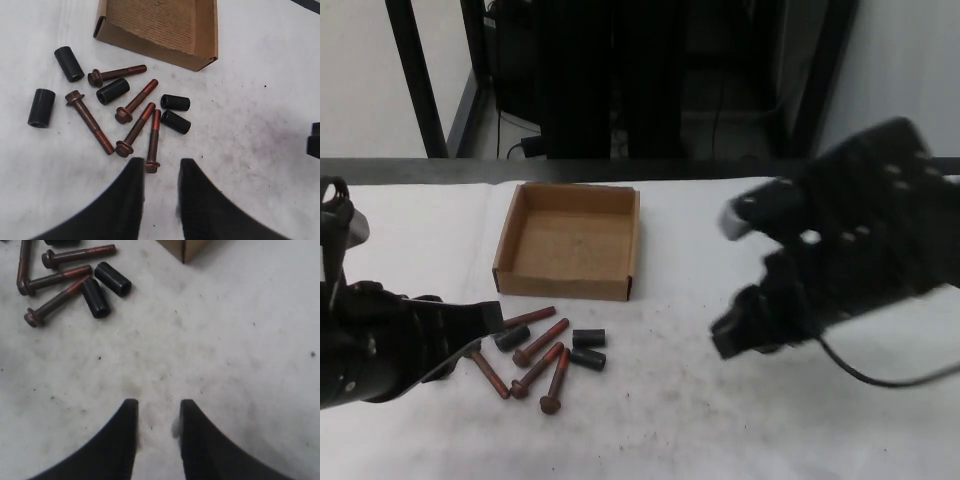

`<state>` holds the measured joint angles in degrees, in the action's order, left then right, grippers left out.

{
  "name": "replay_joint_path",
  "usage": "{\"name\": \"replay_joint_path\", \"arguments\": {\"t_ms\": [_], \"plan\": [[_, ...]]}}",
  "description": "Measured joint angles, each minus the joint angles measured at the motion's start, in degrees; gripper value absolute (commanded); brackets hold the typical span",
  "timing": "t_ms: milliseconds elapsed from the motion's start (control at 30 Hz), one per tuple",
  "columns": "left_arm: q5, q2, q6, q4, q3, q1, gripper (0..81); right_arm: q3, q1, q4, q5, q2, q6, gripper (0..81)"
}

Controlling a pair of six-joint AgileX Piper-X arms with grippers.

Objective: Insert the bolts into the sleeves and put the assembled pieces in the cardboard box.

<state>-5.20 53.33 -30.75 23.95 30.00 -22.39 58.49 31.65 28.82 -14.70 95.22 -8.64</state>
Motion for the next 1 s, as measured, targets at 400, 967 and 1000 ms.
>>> {"name": "replay_joint_path", "arguments": {"t_ms": [400,967,1000], "plan": [[-1.9,0.0,0.1,0.0,0.0,0.0,24.3,13.3,9.3,0.9,1.6,11.1,-8.8,28.4],[-2.6,0.0,1.2,0.0,0.0,0.0,24.3,18.5,12.3,6.0,10.0,17.8,-16.7,28.4],[-2.6,0.0,1.2,0.0,0.0,0.0,24.3,18.6,12.3,6.0,10.5,18.1,-16.9,28.4]]}}
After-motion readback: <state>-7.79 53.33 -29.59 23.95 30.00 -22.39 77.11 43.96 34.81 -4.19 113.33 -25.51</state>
